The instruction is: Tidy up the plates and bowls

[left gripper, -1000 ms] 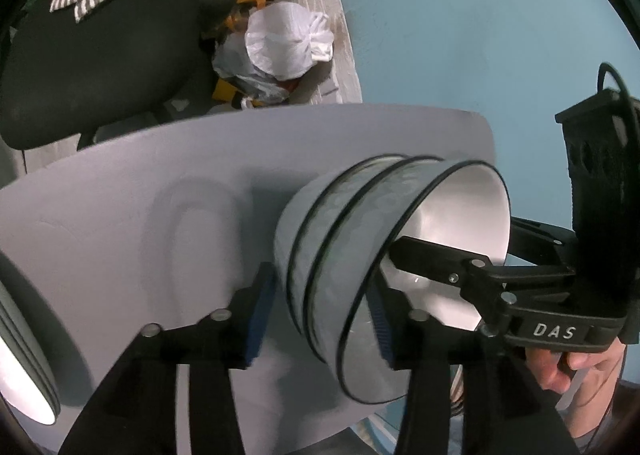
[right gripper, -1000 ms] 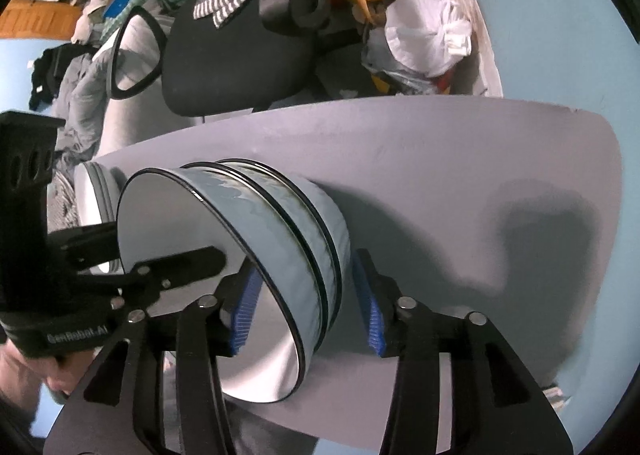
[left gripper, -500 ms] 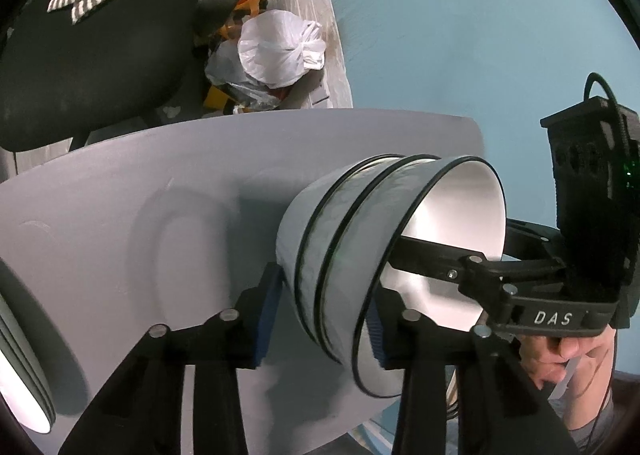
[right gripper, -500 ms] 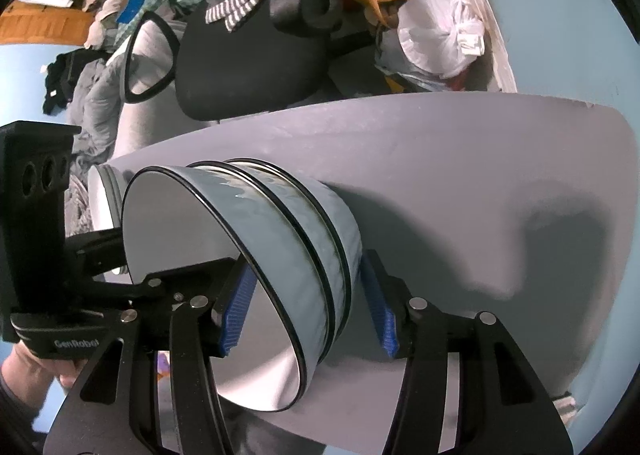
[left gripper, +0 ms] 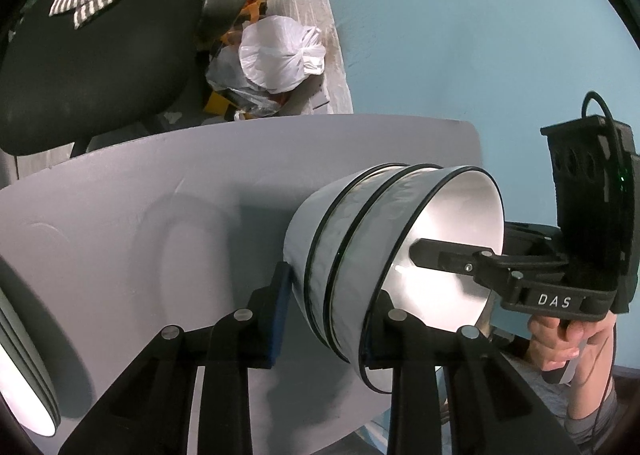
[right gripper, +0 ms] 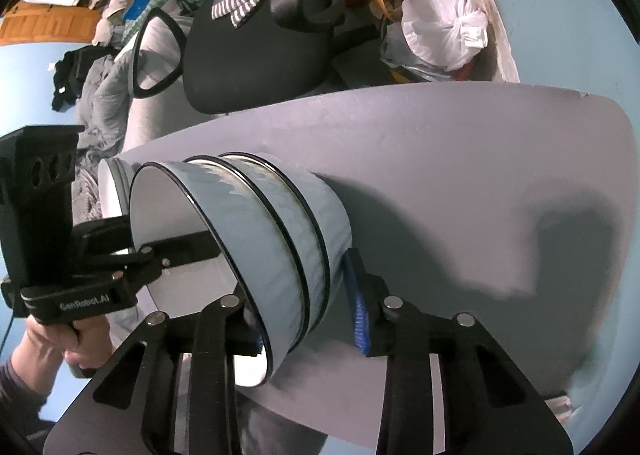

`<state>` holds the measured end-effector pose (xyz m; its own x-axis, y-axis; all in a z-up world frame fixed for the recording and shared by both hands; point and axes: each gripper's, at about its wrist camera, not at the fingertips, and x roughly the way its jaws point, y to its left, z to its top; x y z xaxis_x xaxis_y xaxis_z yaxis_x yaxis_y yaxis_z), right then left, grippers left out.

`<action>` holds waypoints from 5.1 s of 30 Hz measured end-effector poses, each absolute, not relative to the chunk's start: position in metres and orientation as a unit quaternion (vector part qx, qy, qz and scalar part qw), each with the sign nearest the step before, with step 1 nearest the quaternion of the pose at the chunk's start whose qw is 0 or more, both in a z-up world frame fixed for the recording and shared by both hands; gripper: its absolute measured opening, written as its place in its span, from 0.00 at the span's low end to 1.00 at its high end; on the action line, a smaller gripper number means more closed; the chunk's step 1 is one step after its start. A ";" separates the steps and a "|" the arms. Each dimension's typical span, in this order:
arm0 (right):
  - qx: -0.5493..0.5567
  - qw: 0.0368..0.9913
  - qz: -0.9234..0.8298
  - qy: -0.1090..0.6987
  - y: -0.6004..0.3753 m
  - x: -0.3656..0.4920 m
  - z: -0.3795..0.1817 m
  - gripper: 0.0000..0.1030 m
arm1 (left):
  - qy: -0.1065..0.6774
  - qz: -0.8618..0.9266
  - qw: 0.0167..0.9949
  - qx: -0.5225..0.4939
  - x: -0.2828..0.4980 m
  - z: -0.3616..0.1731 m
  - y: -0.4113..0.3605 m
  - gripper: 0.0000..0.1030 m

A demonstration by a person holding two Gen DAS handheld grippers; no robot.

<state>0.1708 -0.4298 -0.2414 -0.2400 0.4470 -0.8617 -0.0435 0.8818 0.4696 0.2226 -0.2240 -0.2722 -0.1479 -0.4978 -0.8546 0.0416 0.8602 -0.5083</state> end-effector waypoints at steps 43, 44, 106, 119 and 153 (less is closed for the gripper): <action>0.095 0.597 0.216 0.766 -0.356 0.148 -0.221 0.23 | 0.720 -0.161 0.650 -0.183 0.174 -0.243 -0.156 0.27; 0.093 0.597 0.217 0.767 -0.352 0.148 -0.221 0.23 | 0.719 -0.159 0.650 -0.185 0.171 -0.242 -0.153 0.27; -0.023 0.569 0.309 0.762 -0.088 0.170 -0.232 0.23 | 0.693 -0.046 0.665 -0.274 0.137 -0.241 0.089 0.27; -0.019 0.566 0.304 0.766 -0.085 0.174 -0.238 0.23 | 0.699 -0.050 0.660 -0.270 0.140 -0.246 0.090 0.27; -0.096 0.751 0.252 0.603 -0.100 0.166 -0.099 0.64 | 0.554 0.071 0.809 -0.183 0.102 -0.102 0.093 0.71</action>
<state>0.1660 -0.0997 -0.0990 0.1454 0.2621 -0.9540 -0.4948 0.8543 0.1593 0.1022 0.0929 -0.1017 0.3763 -0.0866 -0.9224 -0.3179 0.9231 -0.2163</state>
